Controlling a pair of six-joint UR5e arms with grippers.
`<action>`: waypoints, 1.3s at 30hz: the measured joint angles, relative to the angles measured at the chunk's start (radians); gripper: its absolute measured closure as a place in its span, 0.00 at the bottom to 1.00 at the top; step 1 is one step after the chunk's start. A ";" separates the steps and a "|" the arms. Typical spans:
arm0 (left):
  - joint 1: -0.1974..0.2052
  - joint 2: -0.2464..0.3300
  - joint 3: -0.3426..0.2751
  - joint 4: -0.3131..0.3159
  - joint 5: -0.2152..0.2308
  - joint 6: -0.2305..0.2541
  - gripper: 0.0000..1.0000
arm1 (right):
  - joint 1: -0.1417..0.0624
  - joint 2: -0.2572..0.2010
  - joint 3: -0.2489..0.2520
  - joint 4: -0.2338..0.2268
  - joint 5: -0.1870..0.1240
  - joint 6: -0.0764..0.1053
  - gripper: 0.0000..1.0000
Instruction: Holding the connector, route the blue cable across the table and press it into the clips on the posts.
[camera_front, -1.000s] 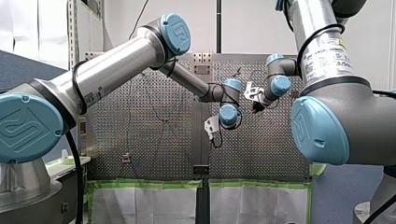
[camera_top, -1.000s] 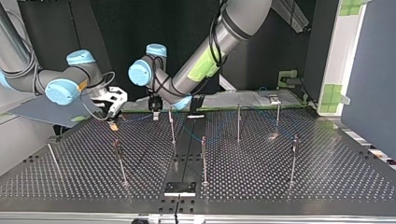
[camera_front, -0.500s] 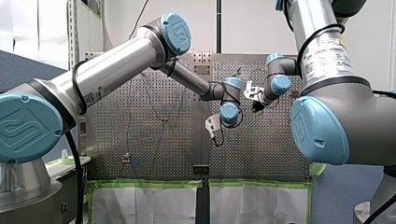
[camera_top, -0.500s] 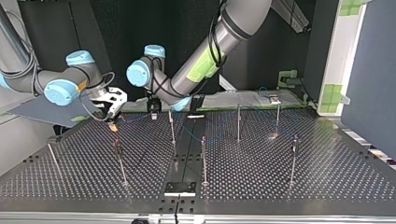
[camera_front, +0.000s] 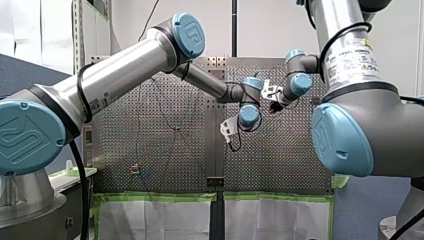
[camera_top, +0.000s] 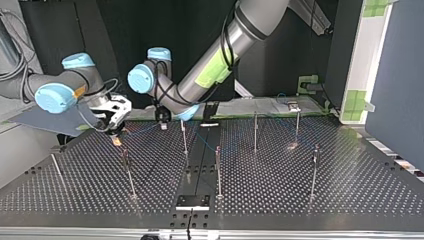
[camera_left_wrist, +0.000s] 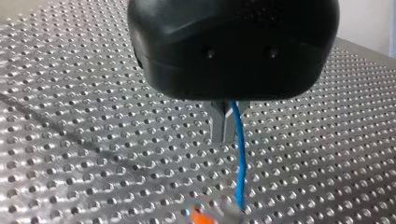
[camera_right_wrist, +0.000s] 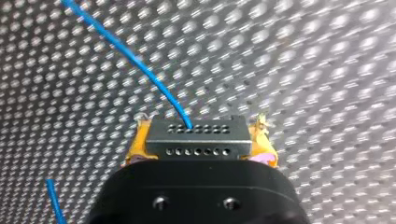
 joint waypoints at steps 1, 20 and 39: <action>-0.002 0.001 0.006 -0.009 -0.003 -0.004 1.00 | 0.000 -0.008 -0.003 0.004 -0.005 0.001 1.00; -0.021 0.141 0.019 -0.083 -0.111 -0.026 0.98 | 0.007 -0.101 -0.052 0.084 -0.025 0.009 1.00; -0.045 0.171 0.031 -0.066 -0.064 -0.003 0.98 | 0.010 -0.178 -0.071 0.118 -0.026 0.041 1.00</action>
